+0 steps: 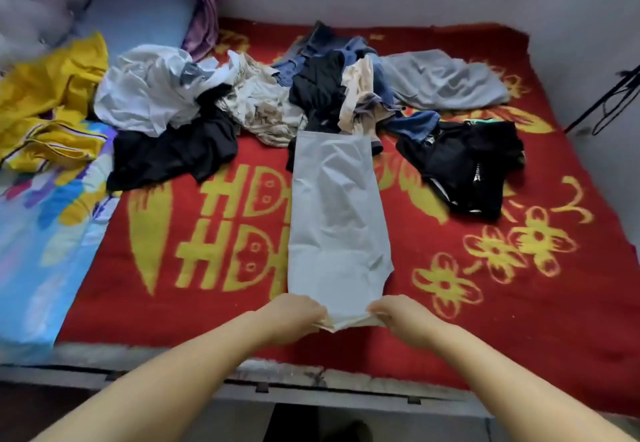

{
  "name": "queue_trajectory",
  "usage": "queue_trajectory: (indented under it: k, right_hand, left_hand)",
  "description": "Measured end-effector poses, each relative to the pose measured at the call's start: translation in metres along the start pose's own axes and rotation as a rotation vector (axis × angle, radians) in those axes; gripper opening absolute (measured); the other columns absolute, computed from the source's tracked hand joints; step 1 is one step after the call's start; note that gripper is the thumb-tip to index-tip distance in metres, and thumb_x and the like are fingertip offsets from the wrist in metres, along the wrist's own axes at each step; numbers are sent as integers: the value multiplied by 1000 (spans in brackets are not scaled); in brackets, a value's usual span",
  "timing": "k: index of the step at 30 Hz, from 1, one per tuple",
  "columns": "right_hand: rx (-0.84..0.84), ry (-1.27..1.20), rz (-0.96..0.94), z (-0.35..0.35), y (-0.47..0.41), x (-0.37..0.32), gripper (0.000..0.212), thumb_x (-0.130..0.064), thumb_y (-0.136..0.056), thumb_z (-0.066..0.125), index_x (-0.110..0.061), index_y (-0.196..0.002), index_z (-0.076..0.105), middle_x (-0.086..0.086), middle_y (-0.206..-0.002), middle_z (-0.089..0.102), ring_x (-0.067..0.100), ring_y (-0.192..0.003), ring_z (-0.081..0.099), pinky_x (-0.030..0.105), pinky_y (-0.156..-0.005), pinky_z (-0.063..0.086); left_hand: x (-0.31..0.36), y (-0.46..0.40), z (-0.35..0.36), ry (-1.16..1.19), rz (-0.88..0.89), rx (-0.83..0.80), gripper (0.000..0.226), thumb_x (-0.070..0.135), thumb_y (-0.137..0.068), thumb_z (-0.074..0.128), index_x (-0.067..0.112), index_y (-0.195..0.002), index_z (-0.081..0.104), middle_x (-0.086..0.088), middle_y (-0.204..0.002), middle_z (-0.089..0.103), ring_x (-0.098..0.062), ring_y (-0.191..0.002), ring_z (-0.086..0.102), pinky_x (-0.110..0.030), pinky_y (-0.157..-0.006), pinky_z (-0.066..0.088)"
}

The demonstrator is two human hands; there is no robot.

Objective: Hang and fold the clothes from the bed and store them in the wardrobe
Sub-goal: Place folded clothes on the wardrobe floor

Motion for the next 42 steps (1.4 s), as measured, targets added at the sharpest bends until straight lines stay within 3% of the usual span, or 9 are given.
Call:
queue_trajectory:
  k: [5, 12, 16, 18, 23, 28, 31, 35, 42]
  right_hand:
    - [-150, 27, -4, 83, 32, 5, 44, -4, -96, 41, -19, -135, 55, 2, -133, 58, 23, -121, 53, 32, -98, 42]
    - [-263, -1, -73, 119, 73, -6, 24, -2, -93, 43, -16, -94, 63, 7, -97, 61, 20, -88, 51, 29, -67, 34]
    - [-314, -78, -51, 110, 70, -8, 42, -10, -100, 38, -33, -64, 36, -13, -67, 40, 17, -70, 42, 23, -59, 30]
    - [-297, -125, -7, 94, 56, -1, 33, -12, -100, 38, -25, -74, 52, -8, -75, 53, 19, -76, 49, 29, -65, 37]
    - [-65, -118, 112, 35, -28, 24, 24, -11, -99, 41, -16, -105, 64, 5, -104, 65, 26, -99, 59, 29, -71, 40]
    - [525, -194, 197, 8, -96, 44, 47, 7, -89, 42, -10, -130, 58, 10, -127, 59, 30, -120, 52, 42, -99, 41]
    - [317, -7, 44, 67, -105, 30, 59, 5, -85, 48, -11, -141, 46, 13, -147, 42, 32, -136, 37, 46, -108, 29]
    - [-135, 264, 44, 156, -86, 35, 91, -4, -87, 49, -25, -155, -7, 7, -161, -19, 28, -148, -20, 63, -110, -15]
    - [-298, 290, 103, 163, -102, 61, 97, -30, -94, 58, -32, -150, -21, 4, -153, -36, 32, -141, -33, 73, -107, -2]
  left_hand:
    - [32, 22, 102, 23, -2, -122, 16, 19, -98, 46, 10, -110, 53, -11, -114, 50, -30, -105, 50, -42, -72, 40]
    - [69, 47, 137, 244, -69, -289, 28, 25, -98, 49, 10, -121, 53, -13, -127, 57, -32, -117, 52, -38, -92, 41]
    - [64, 46, 123, 374, -140, -325, 19, 24, -97, 49, 7, -105, 51, -16, -117, 59, -32, -108, 55, -33, -78, 37]
    - [54, 38, 105, 434, -173, -305, 14, 28, -97, 50, 14, -97, 48, -14, -114, 60, -31, -103, 56, -31, -70, 33]
    - [-12, -23, 49, 481, -327, -112, 23, 27, -97, 54, 10, -113, 54, -11, -117, 61, -28, -104, 58, -34, -78, 46]
    - [-86, -78, 22, -16, -518, 270, 60, 38, -96, 51, 15, -146, 29, -12, -149, 36, -28, -139, 31, -43, -108, 27]
    - [-74, -84, 74, -78, -398, 185, 77, 47, -98, 41, 13, -155, 2, -13, -162, 1, -25, -150, -2, -49, -118, 3]
    - [-45, -60, 164, 4, -356, -45, 95, 53, -92, 45, 19, -149, -23, -14, -156, -28, -25, -136, -38, -56, -115, -11]
    - [-71, -77, 174, 145, -411, 13, 114, 63, -82, 60, 26, -141, -31, -10, -149, -39, -31, -140, -32, -57, -114, -8]
Point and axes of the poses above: each hand's wrist, its own y-axis away from the middle knuckle, its own z-axis out of the palm, x = y × z, the point moved 5 cm from there along -y, towards the middle knuckle
